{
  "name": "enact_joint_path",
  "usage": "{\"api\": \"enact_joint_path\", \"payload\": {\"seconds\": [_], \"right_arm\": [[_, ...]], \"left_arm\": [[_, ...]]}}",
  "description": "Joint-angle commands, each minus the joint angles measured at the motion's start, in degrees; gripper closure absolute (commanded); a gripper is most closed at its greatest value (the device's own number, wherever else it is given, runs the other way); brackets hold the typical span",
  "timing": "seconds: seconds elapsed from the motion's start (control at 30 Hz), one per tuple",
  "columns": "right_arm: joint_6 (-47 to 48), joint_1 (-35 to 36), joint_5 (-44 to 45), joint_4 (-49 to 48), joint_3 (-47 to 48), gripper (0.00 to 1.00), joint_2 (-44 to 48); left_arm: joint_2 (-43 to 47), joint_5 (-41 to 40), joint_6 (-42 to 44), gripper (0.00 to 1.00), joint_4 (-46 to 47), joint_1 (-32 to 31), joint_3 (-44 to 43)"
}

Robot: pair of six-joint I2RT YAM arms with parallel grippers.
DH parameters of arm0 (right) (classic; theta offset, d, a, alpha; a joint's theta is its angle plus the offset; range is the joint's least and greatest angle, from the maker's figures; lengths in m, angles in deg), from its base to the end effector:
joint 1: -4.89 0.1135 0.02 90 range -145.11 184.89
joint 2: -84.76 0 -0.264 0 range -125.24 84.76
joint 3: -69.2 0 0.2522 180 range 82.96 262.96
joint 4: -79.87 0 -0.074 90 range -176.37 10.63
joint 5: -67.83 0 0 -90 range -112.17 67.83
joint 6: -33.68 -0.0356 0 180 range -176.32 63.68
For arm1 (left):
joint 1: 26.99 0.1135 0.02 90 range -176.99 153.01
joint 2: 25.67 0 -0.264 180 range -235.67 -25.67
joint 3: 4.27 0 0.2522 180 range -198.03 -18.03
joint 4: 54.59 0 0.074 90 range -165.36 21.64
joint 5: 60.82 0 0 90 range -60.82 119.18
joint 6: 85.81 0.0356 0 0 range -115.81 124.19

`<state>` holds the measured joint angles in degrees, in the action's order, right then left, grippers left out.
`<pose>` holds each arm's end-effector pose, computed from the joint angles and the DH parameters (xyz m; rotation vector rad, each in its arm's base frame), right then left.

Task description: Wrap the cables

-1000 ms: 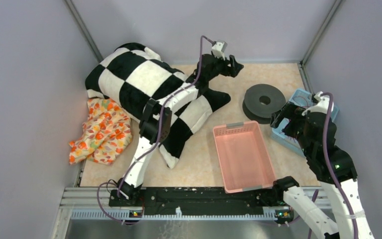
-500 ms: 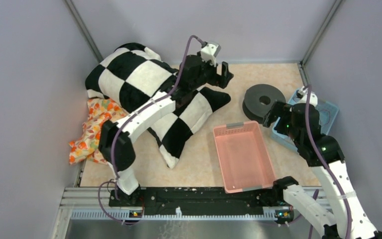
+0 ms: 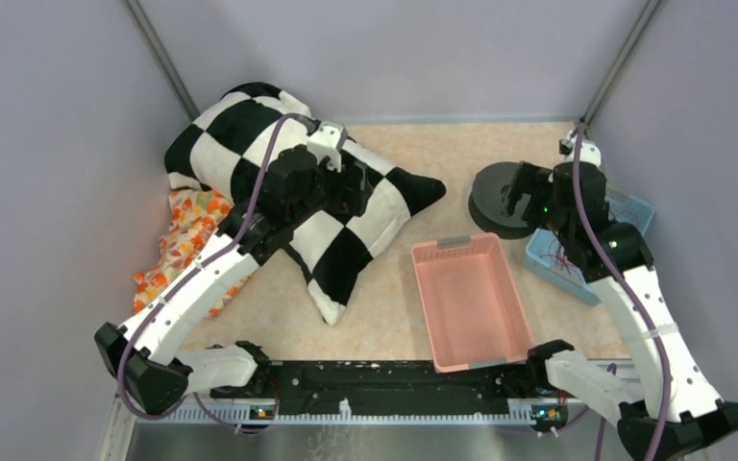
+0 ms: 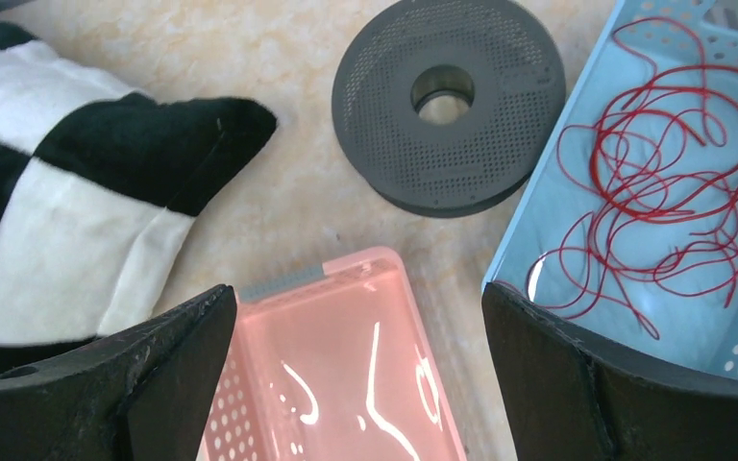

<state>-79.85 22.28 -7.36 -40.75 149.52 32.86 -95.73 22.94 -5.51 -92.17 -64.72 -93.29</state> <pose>0.1667 0.0427 0.3855 0.2655 2.0784 0.1591 0.2176 -0.1635 0.4087 0.3918 1.8798 -0.4586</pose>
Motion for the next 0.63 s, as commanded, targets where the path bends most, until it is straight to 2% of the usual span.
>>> {"api": "enact_joint_path", "payload": {"seconds": [0.0, 0.13, 0.4, 0.47, 0.53, 0.6], "right_arm": [[-0.79, -0.42, 7.68, 3.6, 6.13, 0.01, -4.75], [-1.53, -0.38, 11.84, 6.97, 7.74, 0.01, -6.13], [-2.67, -0.42, 17.9, 9.55, 8.35, 0.01, -6.82], [-3.0, -0.43, 17.61, 10.02, 8.68, 0.01, -7.49], [-3.05, -0.42, 16.54, 10.07, 8.65, 0.01, -8.06], [-3.32, -0.42, 16.14, 9.87, 8.76, 0.01, -8.4]], "left_arm": [[4.06, -1.81, -5.23, 0.01, -3.82, 1.2, 5.43], [6.39, -1.58, -6.06, 0.01, -4.96, 1.95, 6.3], [1.8, 0.72, -6.74, 0.01, -9.12, 4.81, -1.01], [0.96, 4.5, -6.12, 0.01, -8.8, 5.71, -2.28], [0.01, 11.69, -4.82, 0.01, -8.78, 6.86, -3.66], [-0.76, 13.6, -4.8, 0.01, -8.79, 7.11, -4.99]]}}
